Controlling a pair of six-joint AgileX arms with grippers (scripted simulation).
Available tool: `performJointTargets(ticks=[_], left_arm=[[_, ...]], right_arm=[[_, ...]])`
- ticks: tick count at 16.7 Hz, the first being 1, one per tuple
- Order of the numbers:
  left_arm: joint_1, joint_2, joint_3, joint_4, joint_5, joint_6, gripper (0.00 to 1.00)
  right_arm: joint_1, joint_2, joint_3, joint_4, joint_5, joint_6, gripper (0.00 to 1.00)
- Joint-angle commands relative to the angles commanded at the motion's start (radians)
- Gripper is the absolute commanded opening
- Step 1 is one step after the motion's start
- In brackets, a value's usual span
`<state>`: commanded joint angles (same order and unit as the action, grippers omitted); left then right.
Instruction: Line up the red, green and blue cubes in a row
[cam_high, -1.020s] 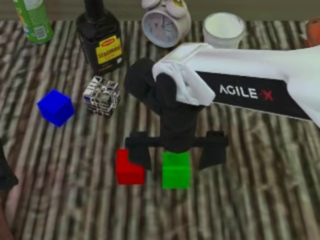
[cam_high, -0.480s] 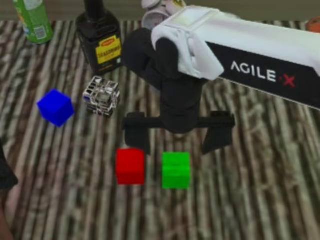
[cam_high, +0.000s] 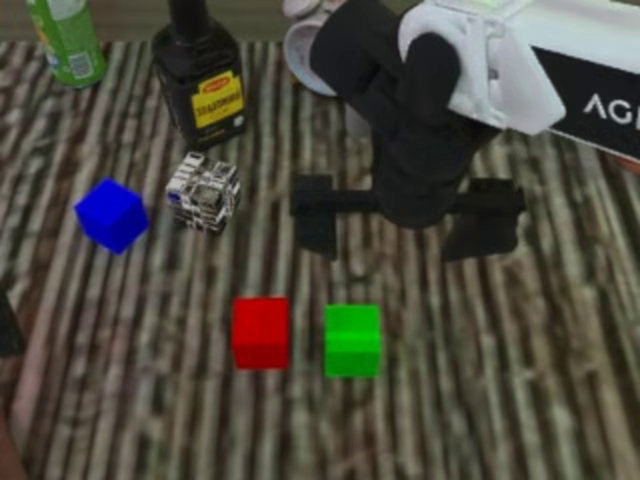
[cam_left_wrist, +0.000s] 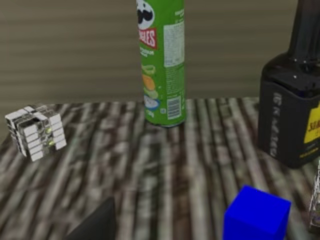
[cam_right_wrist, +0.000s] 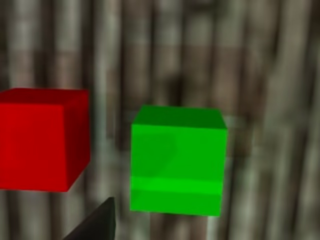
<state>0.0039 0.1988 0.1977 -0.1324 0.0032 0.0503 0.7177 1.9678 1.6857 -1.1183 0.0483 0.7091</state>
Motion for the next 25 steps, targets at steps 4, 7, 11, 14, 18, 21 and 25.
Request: performJointTargets(ticks=[4,7,11,14,18,21,25], left_arm=[[-0.018,0.33,0.299,-0.188,-0.001,0.072,1.0],[-0.034,0.661,0.566,-0.36,-0.002,0.137,1.0],[-0.059,1.119,0.921,-0.601,-0.005,0.228,1.0],[-0.076,1.417,1.16,-0.767,-0.007,0.29,1.0],[-0.097,1.74,1.446,-0.953,-0.006,0.359,1.0],[-0.109,1.93,1.62,-1.053,-0.003,0.399,1.0],[-0.118,2.062,1.751,-1.122,0.0,0.428,1.0]], right_arm=[[-0.114,-0.292,-0.263,0.146,0.045,-0.134,1.0],[-0.217,-0.55,-0.524,0.27,0.069,-0.253,1.0],[-0.363,-0.924,-0.909,0.447,0.077,-0.415,1.0],[-0.466,-1.214,-1.178,0.596,0.062,-0.522,1.0],[-0.586,-1.585,-1.46,0.813,0.023,-0.627,1.0],[-0.653,-1.804,-1.596,0.97,-0.012,-0.677,1.0],[-0.704,-1.956,-1.68,1.107,-0.045,-0.707,1.0]])
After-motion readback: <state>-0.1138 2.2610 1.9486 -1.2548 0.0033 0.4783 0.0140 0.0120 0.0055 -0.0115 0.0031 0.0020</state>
